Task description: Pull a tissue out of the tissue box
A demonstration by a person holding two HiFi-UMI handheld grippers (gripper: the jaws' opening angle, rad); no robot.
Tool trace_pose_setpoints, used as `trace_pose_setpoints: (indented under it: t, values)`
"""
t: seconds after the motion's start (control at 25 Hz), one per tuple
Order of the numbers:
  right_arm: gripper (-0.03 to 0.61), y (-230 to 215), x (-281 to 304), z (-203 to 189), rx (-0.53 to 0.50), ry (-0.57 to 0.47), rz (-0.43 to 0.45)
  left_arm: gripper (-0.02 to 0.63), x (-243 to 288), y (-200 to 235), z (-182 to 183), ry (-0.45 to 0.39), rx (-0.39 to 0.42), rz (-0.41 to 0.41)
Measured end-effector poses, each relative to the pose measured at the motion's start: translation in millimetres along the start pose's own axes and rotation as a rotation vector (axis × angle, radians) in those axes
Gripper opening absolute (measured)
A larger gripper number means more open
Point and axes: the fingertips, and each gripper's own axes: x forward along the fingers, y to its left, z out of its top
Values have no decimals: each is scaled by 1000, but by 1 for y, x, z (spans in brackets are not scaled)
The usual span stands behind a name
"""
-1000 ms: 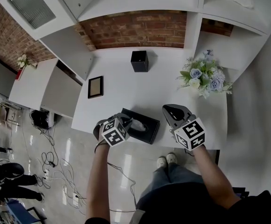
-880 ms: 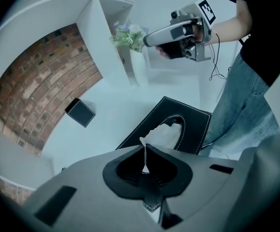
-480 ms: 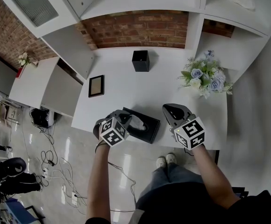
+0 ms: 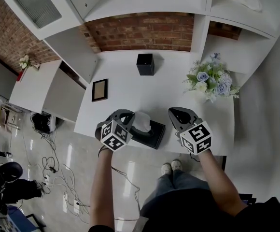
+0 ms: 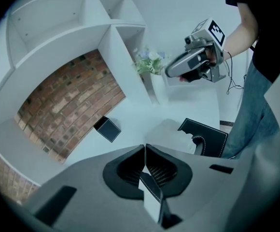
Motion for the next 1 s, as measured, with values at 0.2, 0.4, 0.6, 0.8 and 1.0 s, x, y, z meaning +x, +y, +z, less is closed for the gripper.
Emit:
trace_pose_setpoints:
  t: [0.2, 0.4, 0.6, 0.8, 1.0]
  values:
    - [-2, 0, 0, 4, -5, -9, -2, 14, -6, 9, 7, -24, -5, 34]
    - [-2, 0, 0, 11, -7, -22, -2, 14, -19, 19, 18, -68, -21, 73]
    - [-2, -2, 0, 20, 2, -50, -3, 14, -41, 40, 38, -149, -80, 157]
    - [-2, -3, -1, 36, 11, -101, -9, 14, -74, 70, 55, -280, -242, 309]
    - [-2, -3, -1, 59, 11, -170, -15, 12, -114, 93, 64, -416, -424, 483]
